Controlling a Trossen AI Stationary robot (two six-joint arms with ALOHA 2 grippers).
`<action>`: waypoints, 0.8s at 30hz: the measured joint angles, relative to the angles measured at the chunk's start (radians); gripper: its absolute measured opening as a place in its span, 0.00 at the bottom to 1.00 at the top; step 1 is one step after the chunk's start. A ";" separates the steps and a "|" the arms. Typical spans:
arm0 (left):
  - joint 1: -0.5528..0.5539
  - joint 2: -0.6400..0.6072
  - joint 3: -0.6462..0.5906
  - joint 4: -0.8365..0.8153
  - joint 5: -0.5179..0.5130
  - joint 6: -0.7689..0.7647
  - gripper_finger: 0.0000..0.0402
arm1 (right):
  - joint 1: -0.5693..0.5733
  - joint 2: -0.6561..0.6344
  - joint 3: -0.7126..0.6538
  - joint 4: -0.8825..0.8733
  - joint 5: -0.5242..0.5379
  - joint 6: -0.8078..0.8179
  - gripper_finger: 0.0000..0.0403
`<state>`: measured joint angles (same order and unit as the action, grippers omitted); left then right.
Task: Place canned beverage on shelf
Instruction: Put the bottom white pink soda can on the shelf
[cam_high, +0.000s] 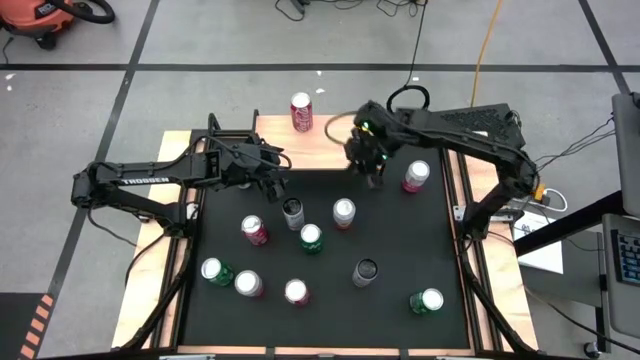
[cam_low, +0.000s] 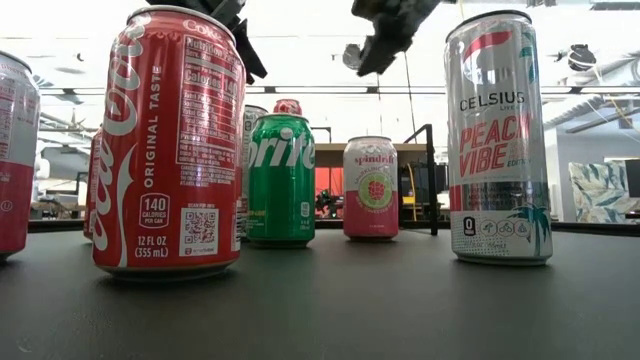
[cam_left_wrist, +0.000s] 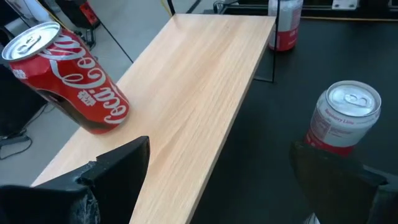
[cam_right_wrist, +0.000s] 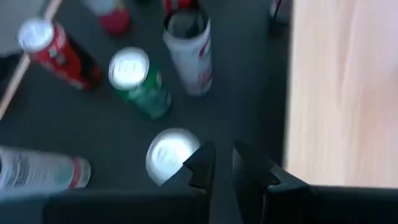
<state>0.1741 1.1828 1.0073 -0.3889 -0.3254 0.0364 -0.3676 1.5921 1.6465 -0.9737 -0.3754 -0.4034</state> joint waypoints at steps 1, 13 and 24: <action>0.000 0.000 0.000 0.000 0.004 -0.005 0.95 | 0.020 -0.023 -0.027 -0.010 0.028 0.019 0.08; -0.145 0.007 0.000 0.014 -0.015 -0.122 0.95 | 0.275 -0.420 -0.524 0.177 0.323 0.371 0.08; -0.318 0.089 0.001 0.163 -0.082 -0.164 0.95 | 0.448 -0.596 -0.877 0.671 0.506 0.499 0.08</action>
<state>-0.1439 1.2721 1.0080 -0.2259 -0.4071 -0.1274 0.0800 0.9960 0.7693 -0.3027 0.1303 0.0953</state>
